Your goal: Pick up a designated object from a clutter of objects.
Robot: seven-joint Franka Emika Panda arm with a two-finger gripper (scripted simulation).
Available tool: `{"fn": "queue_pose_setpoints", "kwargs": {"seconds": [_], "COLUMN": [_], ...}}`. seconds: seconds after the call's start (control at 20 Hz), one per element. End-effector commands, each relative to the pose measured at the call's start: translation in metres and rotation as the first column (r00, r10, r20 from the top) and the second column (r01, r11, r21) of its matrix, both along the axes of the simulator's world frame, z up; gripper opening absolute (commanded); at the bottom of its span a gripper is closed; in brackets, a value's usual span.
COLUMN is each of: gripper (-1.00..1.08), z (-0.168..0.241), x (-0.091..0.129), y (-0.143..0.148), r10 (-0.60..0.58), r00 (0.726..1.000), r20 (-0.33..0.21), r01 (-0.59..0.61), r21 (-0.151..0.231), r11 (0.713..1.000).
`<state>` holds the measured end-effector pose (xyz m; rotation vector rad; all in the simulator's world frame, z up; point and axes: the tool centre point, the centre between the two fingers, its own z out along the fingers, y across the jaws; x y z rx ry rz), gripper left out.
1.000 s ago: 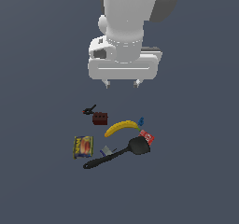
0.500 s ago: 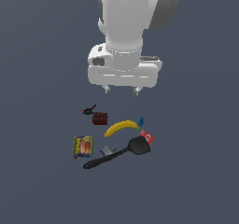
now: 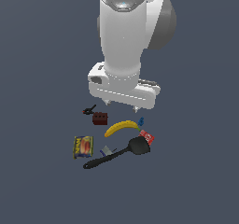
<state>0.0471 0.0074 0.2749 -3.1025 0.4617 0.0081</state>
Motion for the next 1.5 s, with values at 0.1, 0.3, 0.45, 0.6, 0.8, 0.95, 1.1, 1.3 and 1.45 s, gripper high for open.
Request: {"fn": "queue_pose_setpoints", "kwargs": {"seconds": [0.1, 0.3, 0.45, 0.6, 0.8, 0.95, 1.1, 1.3, 1.45], "gripper": [1.00, 1.00, 1.00, 1.00, 1.00, 1.00, 1.00, 1.00, 1.00], "z": [-0.023, -0.044, -0.061, -0.078, -0.102, -0.121, -0.138, -0.157, -0.168], "x": [0.019, 0.034, 0.045, 0.056, 0.068, 0.077, 0.084, 0.091, 0.094], "y": [-0.001, -0.002, -0.003, -0.005, -0.006, -0.008, -0.009, -0.010, -0.011], "r10": [-0.127, -0.237, -0.318, -0.396, -0.495, -0.565, -0.625, -0.684, -0.716], "r00": [0.992, 0.972, 0.948, 0.918, 0.869, 0.825, 0.781, 0.729, 0.699], "r20": [-0.001, -0.003, -0.004, -0.005, -0.005, -0.004, -0.002, 0.000, 0.002], "r01": [0.127, 0.237, 0.318, 0.396, 0.495, 0.565, 0.625, 0.684, 0.716], "r21": [0.005, 0.007, 0.007, 0.007, 0.005, 0.003, 0.000, -0.002, -0.004], "r11": [0.992, 0.971, 0.948, 0.918, 0.869, 0.825, 0.781, 0.729, 0.699]}}
